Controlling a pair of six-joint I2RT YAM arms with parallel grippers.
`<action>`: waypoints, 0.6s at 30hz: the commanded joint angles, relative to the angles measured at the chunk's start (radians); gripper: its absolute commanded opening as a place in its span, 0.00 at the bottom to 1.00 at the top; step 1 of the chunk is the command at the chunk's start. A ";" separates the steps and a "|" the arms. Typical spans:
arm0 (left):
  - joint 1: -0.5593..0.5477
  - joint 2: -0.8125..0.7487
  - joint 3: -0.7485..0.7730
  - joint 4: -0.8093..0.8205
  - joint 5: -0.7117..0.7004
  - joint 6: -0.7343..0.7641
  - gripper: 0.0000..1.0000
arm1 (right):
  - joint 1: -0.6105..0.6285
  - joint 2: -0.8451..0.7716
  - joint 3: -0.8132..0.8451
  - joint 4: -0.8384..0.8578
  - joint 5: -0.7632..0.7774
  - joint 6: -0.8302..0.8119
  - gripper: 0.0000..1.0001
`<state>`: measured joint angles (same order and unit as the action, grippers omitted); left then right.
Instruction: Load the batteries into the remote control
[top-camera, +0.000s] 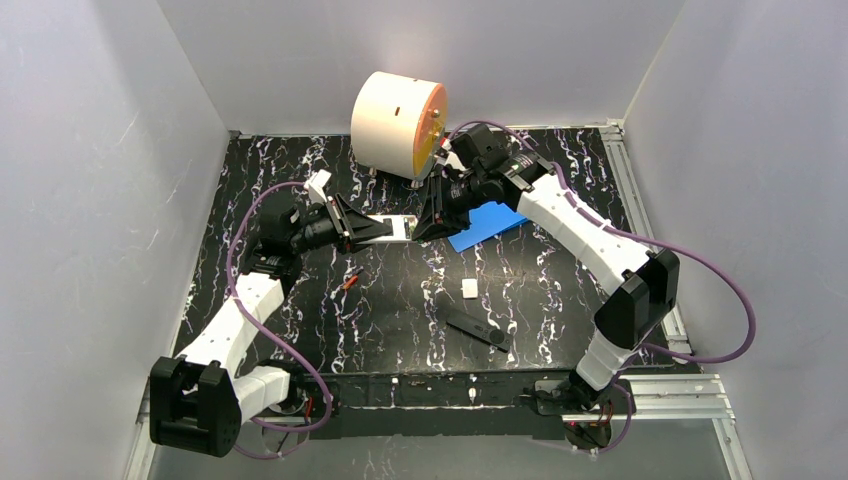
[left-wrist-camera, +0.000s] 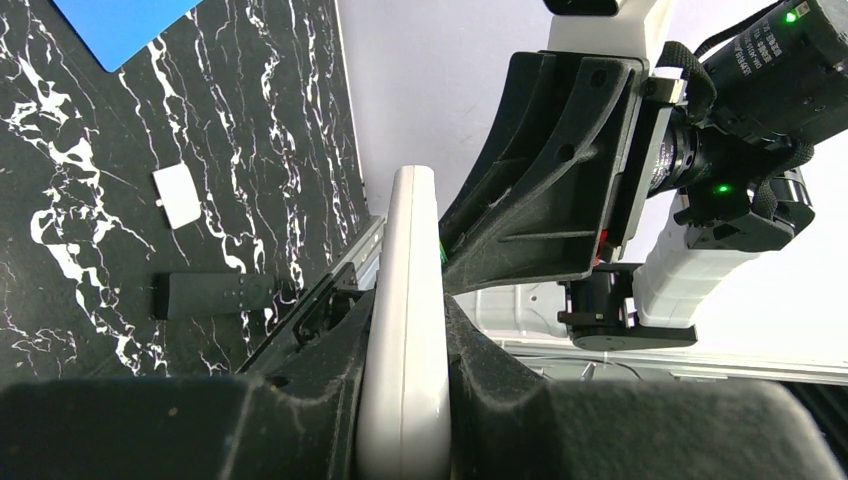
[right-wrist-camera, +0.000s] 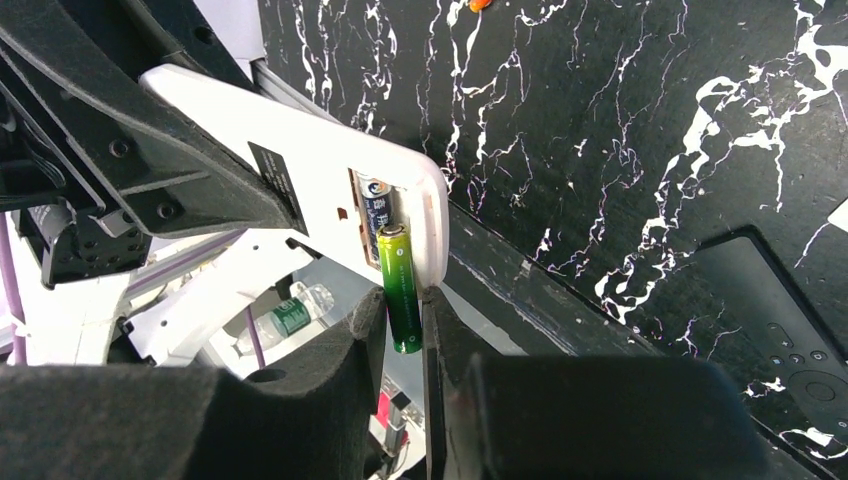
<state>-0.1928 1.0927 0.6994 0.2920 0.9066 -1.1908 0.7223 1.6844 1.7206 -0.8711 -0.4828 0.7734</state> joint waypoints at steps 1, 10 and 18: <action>-0.004 -0.009 -0.006 0.033 0.038 -0.009 0.00 | 0.015 0.017 0.049 -0.002 0.003 -0.011 0.27; -0.004 -0.016 -0.014 0.033 0.034 -0.016 0.00 | 0.015 -0.006 0.007 0.076 0.039 0.086 0.28; -0.004 -0.010 -0.017 0.033 0.034 -0.039 0.00 | 0.014 -0.027 -0.048 0.188 0.009 0.165 0.34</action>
<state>-0.1852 1.0927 0.6838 0.2905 0.8806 -1.1969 0.7269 1.6886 1.6871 -0.8116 -0.4515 0.8772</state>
